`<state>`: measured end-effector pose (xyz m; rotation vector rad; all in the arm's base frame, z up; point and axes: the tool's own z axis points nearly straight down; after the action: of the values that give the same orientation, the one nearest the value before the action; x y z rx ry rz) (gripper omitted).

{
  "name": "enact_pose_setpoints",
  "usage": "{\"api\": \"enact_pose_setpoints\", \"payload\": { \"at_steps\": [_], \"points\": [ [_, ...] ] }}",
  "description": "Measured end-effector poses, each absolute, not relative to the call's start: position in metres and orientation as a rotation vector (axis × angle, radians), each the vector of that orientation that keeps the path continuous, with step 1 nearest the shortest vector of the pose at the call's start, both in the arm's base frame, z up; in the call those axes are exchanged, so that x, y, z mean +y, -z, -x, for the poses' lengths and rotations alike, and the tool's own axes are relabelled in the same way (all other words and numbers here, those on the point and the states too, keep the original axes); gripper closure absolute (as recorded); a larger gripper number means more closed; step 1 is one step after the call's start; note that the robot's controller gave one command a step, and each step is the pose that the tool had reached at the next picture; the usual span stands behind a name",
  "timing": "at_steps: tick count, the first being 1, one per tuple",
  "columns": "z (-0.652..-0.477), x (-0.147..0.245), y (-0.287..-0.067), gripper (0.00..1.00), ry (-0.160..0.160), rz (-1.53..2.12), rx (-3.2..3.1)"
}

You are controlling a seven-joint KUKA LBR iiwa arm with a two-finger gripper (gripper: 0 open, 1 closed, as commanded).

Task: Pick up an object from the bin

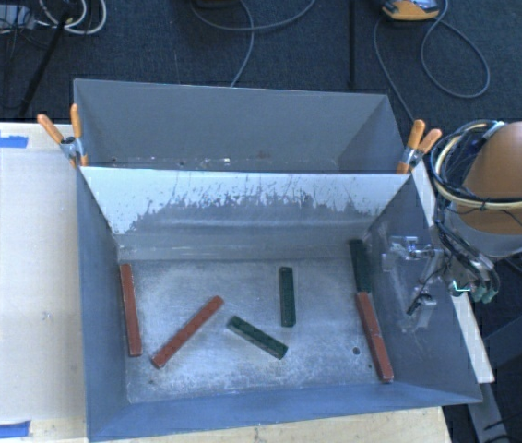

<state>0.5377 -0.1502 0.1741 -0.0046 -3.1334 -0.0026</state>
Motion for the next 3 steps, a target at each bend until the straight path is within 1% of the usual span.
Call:
{"api": "enact_pose_setpoints", "payload": {
  "at_steps": [1, 2, 3],
  "points": [
    [-0.542, -0.064, -0.111, 0.0, 0.009, -0.092, -3.134],
    [-0.495, 0.01, -0.133, 0.0, 0.007, -0.172, -3.133],
    [-0.531, 0.068, -0.068, 0.0, 0.005, -0.276, -3.128]
  ]
}}
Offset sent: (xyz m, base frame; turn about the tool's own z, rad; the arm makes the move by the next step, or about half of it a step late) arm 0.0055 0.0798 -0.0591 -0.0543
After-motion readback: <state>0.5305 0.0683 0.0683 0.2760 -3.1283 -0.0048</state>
